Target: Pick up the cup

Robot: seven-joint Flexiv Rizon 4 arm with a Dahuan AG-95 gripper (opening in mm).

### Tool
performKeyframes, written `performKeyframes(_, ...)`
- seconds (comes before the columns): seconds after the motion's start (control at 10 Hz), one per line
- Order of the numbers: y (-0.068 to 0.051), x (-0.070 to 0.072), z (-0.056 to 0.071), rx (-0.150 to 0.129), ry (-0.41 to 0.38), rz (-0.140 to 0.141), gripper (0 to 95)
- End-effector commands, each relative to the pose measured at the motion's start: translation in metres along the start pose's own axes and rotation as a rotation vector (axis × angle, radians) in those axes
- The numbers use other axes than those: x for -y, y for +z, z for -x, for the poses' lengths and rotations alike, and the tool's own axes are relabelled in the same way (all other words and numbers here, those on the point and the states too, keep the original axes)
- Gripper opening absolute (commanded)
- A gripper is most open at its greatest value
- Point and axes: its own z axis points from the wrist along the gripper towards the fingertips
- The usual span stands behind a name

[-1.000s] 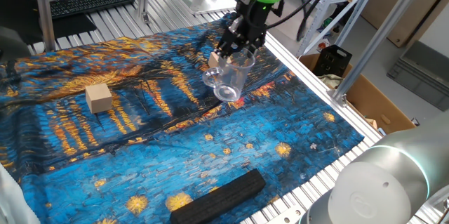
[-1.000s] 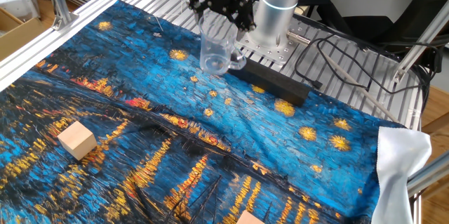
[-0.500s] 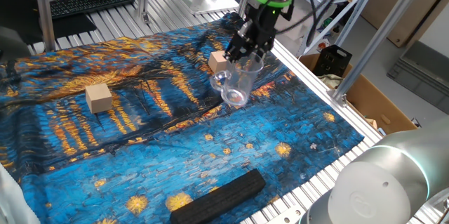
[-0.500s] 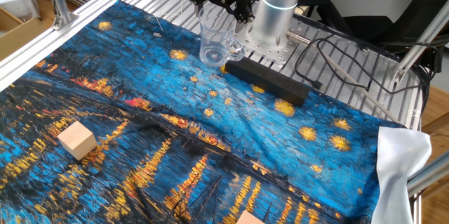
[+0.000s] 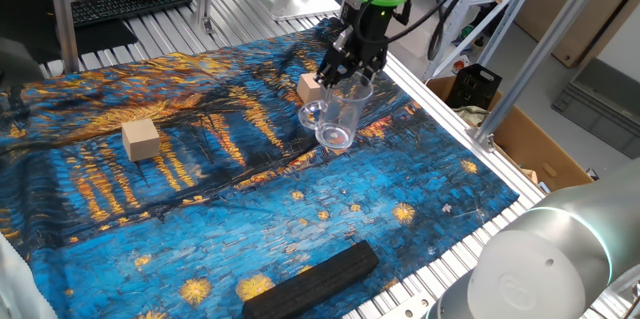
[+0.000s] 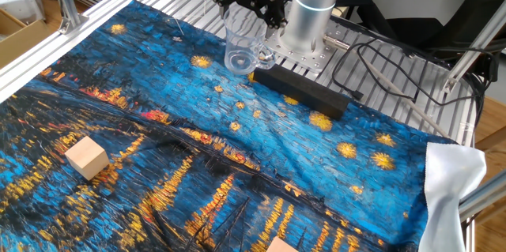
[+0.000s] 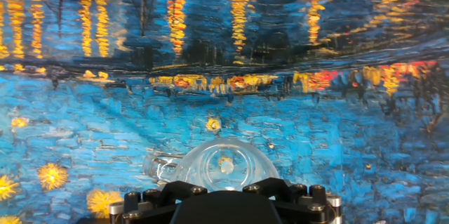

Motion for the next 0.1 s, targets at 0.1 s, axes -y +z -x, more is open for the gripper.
performKeyframes(0.1, -0.0001, 0.0, 0.0001, -0.008, 0.002, -0.002, 0.0)
